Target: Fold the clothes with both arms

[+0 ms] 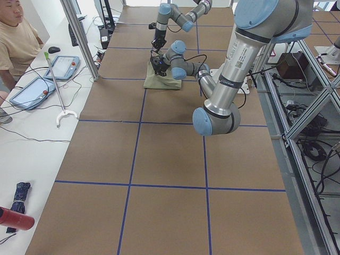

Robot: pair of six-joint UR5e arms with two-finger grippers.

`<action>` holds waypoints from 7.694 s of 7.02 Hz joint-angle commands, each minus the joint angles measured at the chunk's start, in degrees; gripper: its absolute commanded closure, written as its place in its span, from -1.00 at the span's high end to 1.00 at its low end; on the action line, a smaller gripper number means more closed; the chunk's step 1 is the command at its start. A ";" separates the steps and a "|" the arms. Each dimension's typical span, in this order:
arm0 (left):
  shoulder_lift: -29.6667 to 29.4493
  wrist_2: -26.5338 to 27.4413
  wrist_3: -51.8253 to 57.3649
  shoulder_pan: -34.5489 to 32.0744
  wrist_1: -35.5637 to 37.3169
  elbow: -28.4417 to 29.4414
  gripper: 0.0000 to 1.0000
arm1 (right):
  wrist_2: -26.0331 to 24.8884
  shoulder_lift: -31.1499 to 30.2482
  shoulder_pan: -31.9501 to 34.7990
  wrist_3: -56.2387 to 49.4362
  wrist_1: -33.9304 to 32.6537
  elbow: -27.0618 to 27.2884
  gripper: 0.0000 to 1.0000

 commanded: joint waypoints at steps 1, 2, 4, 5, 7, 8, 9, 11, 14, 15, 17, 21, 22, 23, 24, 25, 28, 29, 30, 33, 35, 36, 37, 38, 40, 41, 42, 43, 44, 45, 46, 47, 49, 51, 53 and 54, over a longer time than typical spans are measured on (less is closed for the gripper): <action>-5.17 0.10 6.44 -4.60 -5.32 12.33 -0.45 | 1.55 5.93 2.55 -10.04 1.22 -10.80 0.98; -6.68 0.36 9.96 -5.76 -7.27 17.27 0.21 | 4.27 8.06 6.22 -17.16 7.24 -18.17 1.00; -6.61 0.10 13.13 -7.61 -8.43 17.93 0.24 | 9.81 7.38 12.38 -32.30 9.67 -22.11 1.00; -6.00 -0.34 17.77 -8.84 -8.35 17.59 0.23 | 12.88 6.24 14.93 -35.39 9.76 -21.94 1.00; 1.77 -18.06 35.31 -16.53 -7.73 12.08 0.23 | 14.66 1.51 18.63 -46.17 9.50 -21.24 1.00; 6.18 -29.84 46.88 -24.33 -7.56 9.35 0.23 | 14.93 -0.17 22.04 -54.76 8.37 -20.98 1.00; 14.40 -36.57 53.26 -30.15 -6.77 1.93 0.23 | 18.76 -5.49 24.95 -65.81 8.53 -18.89 1.00; 26.92 -39.97 66.41 -34.32 -1.00 -7.97 0.26 | 24.41 -12.81 32.94 -82.20 6.52 -17.02 1.00; 32.24 -41.74 97.61 -51.23 13.66 -5.91 0.55 | 24.77 -28.49 38.85 -92.08 1.33 -4.24 1.00; 32.15 -41.83 104.67 -53.56 14.24 -1.79 0.99 | 24.77 -33.44 39.12 -95.68 1.32 -1.84 1.00; 32.24 -46.18 104.92 -56.72 14.94 2.71 1.00 | 23.90 -36.12 40.27 -97.46 1.24 -1.46 1.00; 34.79 -43.44 101.59 -59.12 22.85 -4.20 1.00 | 23.28 -35.61 40.71 -100.20 -1.40 -2.16 1.00; 34.88 -43.06 101.49 -59.12 22.85 -4.30 1.00 | 23.28 -35.43 40.71 -100.20 -1.40 -2.17 1.00; 34.79 -43.40 101.49 -59.21 22.85 -4.56 1.00 | 23.54 -35.43 40.71 -100.11 -1.31 -2.08 1.00; 34.44 -43.58 101.49 -59.12 23.03 -4.74 1.00 | 23.63 -35.34 40.71 -100.02 -1.23 -2.16 1.00; 34.26 -45.15 101.49 -59.04 23.03 -6.13 1.00 | 24.15 -35.25 40.62 -99.41 -1.14 -2.17 1.00; 37.16 -45.52 101.49 -58.95 21.89 -7.29 1.00 | 24.16 -34.81 40.62 -99.32 -0.52 -3.05 1.00; 37.25 -45.17 101.49 -58.95 21.89 -7.29 1.00 | 24.24 -35.16 40.62 -99.32 -0.52 -3.22 1.00; 37.25 -45.25 101.49 -58.86 21.89 -7.29 1.00 | 24.33 -35.08 40.53 -99.06 -0.70 -4.18 1.00; 37.25 -45.34 101.49 -58.86 21.97 -8.87 1.00 | 26.07 -35.34 40.62 -99.23 -0.52 -4.28 1.00; 38.21 -45.43 101.49 -58.86 21.98 -9.49 1.00 | 27.32 -35.52 40.62 -99.05 -0.52 -4.45 1.00; 38.22 -45.60 101.49 -58.86 21.98 -9.49 1.00 | 27.15 -35.17 40.53 -99.05 -0.61 -4.62 1.00; 38.22 -45.69 101.49 -58.77 21.89 -9.49 1.00 | 26.97 -34.82 40.53 -99.14 -0.44 -6.19 1.00; 38.22 -45.69 101.49 -58.77 21.80 -9.57 1.00 | 27.14 -34.20 40.53 -98.97 -0.52 -6.29 1.00; 38.22 -45.87 101.49 -58.77 21.89 -10.27 1.00 | 27.06 -32.98 40.62 -99.23 -0.43 -6.12 1.00; 38.22 -47.44 101.49 -58.77 21.97 -11.32 1.00 | 26.97 -32.88 40.62 -99.14 -0.35 -5.69 1.00; 38.39 -49.63 101.49 -58.77 22.58 -13.42 1.00 | 26.88 -32.88 40.62 -99.32 -0.35 -6.38 1.00; 38.39 -49.82 101.49 -58.77 22.59 -13.53 1.00 | 26.88 -32.27 40.53 -99.06 -0.35 -6.30 1.00; 38.39 -49.91 101.49 -58.77 22.59 -13.62 1.00 | 26.97 -32.18 40.62 -99.05 -0.35 -6.21 1.00; 38.39 -49.91 101.49 -58.77 22.50 -13.62 1.00 | 26.97 -32.18 40.53 -99.14 -0.35 -6.21 1.00; 38.39 -49.91 101.49 -58.77 22.59 -13.62 1.00 | 26.88 -31.57 40.53 -99.05 -0.35 -6.30 1.00; 38.39 -49.91 101.49 -58.86 22.59 -14.05 1.00 | 27.06 -30.60 40.53 -99.05 -0.35 -6.21 1.00; 38.13 -49.82 101.49 -58.77 22.33 -14.32 1.00 | 26.97 -29.90 40.53 -99.05 -0.35 -5.95 1.00; 37.52 -49.82 101.49 -58.68 22.06 -14.32 1.00 | 26.97 -29.63 40.53 -99.05 -0.35 -6.21 1.00; 37.34 -49.91 101.49 -58.60 21.98 -14.32 1.00 | 26.97 -29.63 40.53 -99.05 -0.35 -6.04 1.00; 37.25 -49.91 101.49 -58.51 21.98 -14.23 1.00 | 26.97 -29.63 40.53 -99.05 -0.35 -6.21 1.00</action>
